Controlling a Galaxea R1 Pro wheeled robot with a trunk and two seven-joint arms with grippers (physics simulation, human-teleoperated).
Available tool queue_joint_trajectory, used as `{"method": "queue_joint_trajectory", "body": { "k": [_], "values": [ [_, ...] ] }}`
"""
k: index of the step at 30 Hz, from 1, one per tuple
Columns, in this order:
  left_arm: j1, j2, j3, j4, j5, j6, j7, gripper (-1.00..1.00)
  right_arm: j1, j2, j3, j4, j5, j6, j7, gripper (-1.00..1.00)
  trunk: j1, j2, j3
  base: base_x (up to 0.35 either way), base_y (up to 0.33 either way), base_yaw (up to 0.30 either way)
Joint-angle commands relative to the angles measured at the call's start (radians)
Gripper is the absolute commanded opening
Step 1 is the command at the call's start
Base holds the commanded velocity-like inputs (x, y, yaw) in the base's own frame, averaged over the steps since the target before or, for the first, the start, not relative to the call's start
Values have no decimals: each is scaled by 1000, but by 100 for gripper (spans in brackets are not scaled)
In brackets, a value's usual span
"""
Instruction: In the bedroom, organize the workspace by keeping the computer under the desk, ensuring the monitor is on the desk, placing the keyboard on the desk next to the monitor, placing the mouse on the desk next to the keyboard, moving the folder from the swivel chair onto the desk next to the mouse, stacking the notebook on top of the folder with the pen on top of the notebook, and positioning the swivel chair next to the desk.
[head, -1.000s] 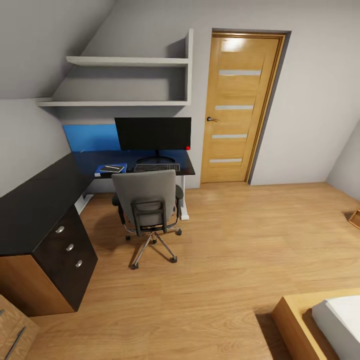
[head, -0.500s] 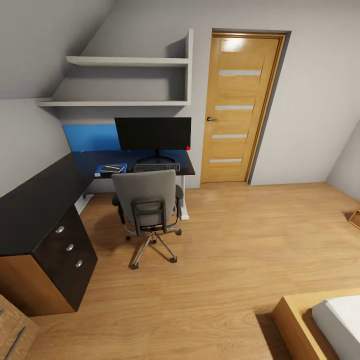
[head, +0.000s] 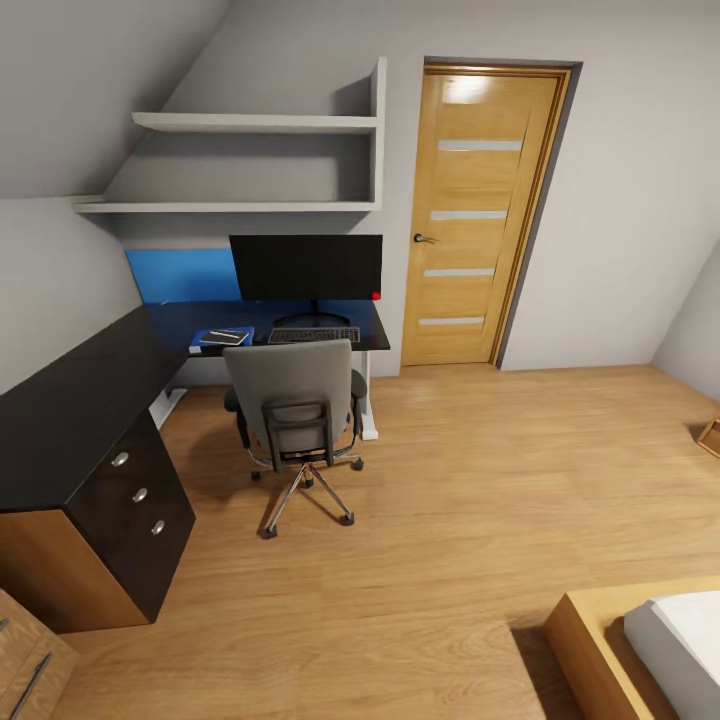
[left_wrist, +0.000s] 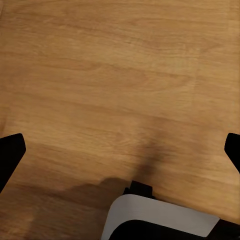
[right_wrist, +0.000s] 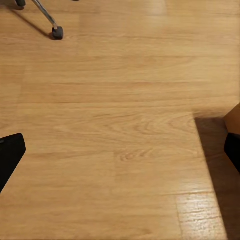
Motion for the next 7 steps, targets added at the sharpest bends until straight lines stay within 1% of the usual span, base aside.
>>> {"method": "queue_joint_trajectory", "body": {
  "k": [1,7],
  "values": [
    [-1,0,7,0,0,-3,-2,100,-1,0,9,2,-1,-3,-8,100,0,-1,-1,0,0,0],
    [-1,-1,7,0,0,-3,-2,100,-1,1,9,2,-1,-3,-8,100,0,-1,-1,0,0,0]
  ]
}}
